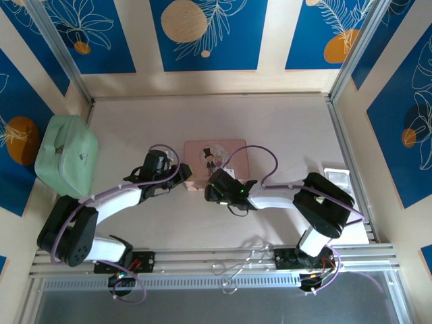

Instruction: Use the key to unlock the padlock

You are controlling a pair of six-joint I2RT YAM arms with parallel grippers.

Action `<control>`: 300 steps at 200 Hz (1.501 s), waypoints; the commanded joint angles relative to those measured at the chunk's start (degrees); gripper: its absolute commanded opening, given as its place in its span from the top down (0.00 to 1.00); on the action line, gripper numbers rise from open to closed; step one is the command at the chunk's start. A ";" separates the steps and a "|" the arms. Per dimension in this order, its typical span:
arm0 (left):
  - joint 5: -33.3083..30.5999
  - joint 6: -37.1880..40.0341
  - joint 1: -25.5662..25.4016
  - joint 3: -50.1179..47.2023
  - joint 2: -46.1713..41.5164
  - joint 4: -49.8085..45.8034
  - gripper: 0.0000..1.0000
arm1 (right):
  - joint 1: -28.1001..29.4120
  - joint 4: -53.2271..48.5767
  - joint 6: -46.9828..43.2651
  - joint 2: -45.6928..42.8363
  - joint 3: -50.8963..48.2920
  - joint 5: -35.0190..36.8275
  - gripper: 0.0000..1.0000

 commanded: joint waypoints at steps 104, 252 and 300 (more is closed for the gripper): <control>-0.68 0.35 0.39 -2.27 0.90 -6.05 0.57 | -0.72 3.17 -3.92 2.09 1.72 1.04 0.45; -1.16 0.37 0.39 -2.68 1.35 -5.20 0.57 | 0.14 2.19 -0.48 -0.35 -0.65 1.04 0.69; -1.78 -0.40 0.40 -2.95 1.19 -5.36 0.59 | 1.10 -2.11 3.10 -1.63 -0.15 0.22 0.74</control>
